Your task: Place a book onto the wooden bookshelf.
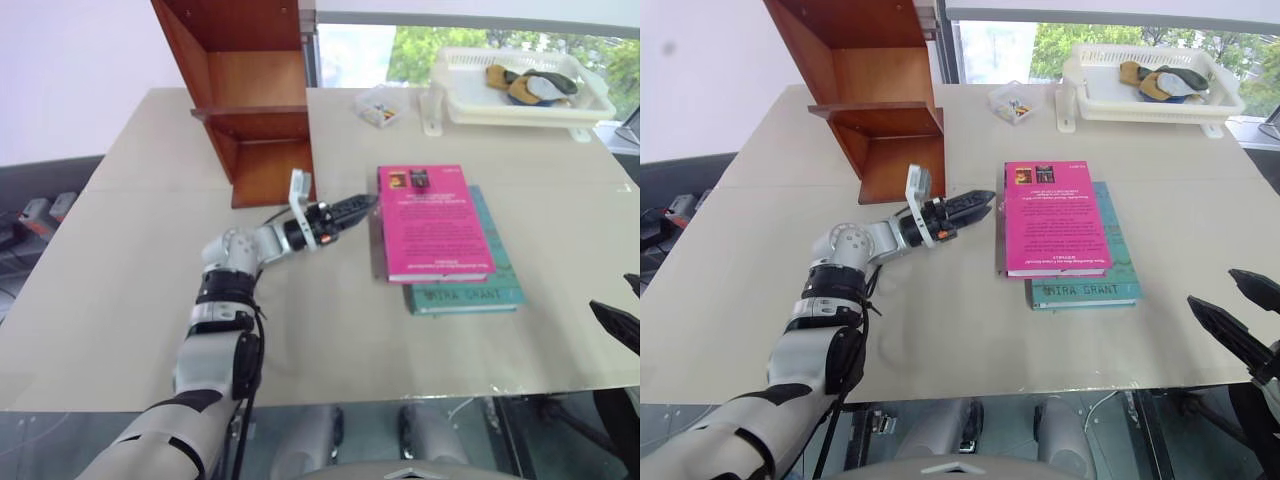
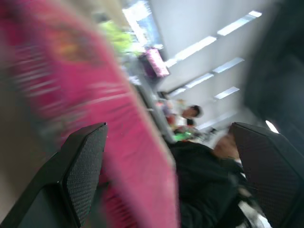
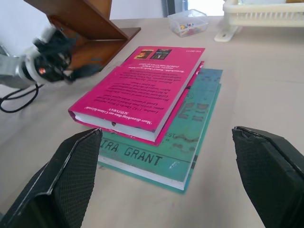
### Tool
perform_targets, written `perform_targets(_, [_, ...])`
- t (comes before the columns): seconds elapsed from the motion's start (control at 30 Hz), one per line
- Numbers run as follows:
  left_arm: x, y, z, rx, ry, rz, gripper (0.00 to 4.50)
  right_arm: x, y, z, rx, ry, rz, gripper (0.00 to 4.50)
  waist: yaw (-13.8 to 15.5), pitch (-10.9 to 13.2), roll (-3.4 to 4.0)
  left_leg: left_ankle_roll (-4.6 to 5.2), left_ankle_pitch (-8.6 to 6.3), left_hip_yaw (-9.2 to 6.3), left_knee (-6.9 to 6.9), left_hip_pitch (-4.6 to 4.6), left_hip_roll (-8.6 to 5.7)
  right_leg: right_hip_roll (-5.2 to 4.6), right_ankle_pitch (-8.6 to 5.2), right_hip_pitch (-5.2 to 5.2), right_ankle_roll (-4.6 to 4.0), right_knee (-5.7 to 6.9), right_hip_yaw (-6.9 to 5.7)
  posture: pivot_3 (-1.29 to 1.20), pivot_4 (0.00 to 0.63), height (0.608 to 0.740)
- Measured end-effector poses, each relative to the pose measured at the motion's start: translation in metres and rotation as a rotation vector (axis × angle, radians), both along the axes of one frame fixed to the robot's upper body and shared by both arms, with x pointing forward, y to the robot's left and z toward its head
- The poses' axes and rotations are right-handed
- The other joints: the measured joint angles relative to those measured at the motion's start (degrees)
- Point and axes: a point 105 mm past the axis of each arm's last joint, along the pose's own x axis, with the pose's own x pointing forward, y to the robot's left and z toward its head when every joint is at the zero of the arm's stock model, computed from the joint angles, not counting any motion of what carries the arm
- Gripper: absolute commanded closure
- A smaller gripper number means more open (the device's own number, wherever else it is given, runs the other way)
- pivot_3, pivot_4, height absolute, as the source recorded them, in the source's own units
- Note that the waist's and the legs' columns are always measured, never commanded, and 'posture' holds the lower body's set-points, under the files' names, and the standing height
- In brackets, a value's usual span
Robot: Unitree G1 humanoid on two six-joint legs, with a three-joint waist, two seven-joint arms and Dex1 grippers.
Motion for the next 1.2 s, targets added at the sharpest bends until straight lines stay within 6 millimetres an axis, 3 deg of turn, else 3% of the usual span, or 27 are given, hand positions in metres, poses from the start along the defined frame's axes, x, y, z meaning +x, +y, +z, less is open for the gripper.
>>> perform_targets(0.07, [0.003,0.002,-0.012,0.02,0.062,0.026,0.04,0.0,0.0,0.0,-0.003,0.001,0.003,0.0,0.02,0.01,-0.02,0.0,0.0,0.0,0.0,-0.01,-0.02,-0.01,0.0,0.0,0.0,0.0,-0.01,0.0,0.15,0.74])
perform_targets(0.2, [0.003,-0.019,-0.021,0.019,0.13,-0.009,0.04,0.0,0.002,0.003,-0.007,0.0,0.023,0.0,0.14,0.01,-0.03,-0.01,0.0,-0.01,0.0,-0.02,-0.05,-0.03,0.0,0.02,0.0,-0.01,-0.02,0.0,0.15,0.74])
perform_targets(0.4, [0.005,-0.049,-0.023,-0.075,0.286,-0.042,0.04,0.0,0.001,0.002,-0.004,0.007,0.031,0.0,0.03,-0.01,0.0,0.01,0.0,-0.01,0.0,0.04,-0.05,-0.02,0.0,0.07,0.02,0.02,-0.03,0.0,0.15,0.74])
perform_targets(0.63, [0.002,-0.061,-0.024,-0.085,0.326,-0.071,0.04,-0.005,-0.002,0.001,-0.01,0.019,0.011,0.0,0.2,-0.06,0.05,0.0,0.0,-0.01,0.0,0.06,-0.09,-0.05,0.0,0.1,0.02,0.03,-0.04,0.0,0.15,0.74])
perform_targets(0.73, [0.0,-0.062,-0.022,-0.118,0.324,-0.086,0.88,-0.006,-0.004,0.002,-0.013,0.019,0.003,0.0,0.17,-0.07,0.05,0.0,0.0,-0.01,0.01,0.07,-0.09,-0.05,0.0,0.11,0.03,0.03,-0.04,0.0,0.15,0.74])
perform_targets(0.97, [-0.006,-0.066,-0.022,-0.142,0.325,-0.132,4.41,-0.006,-0.003,0.002,-0.016,0.015,0.005,0.0,0.17,-0.08,0.08,-0.01,0.0,-0.02,0.01,0.07,-0.09,-0.05,0.0,0.1,0.03,0.03,-0.04,0.0,0.15,0.74])
perform_targets(1.2, [-0.002,-0.062,-0.015,-0.197,0.291,-0.118,4.47,-0.004,-0.003,0.004,-0.021,0.005,0.006,0.0,0.15,-0.07,0.05,-0.01,0.0,-0.02,0.01,0.04,-0.08,-0.07,0.0,0.07,0.02,0.03,-0.03,0.0,0.15,0.74])
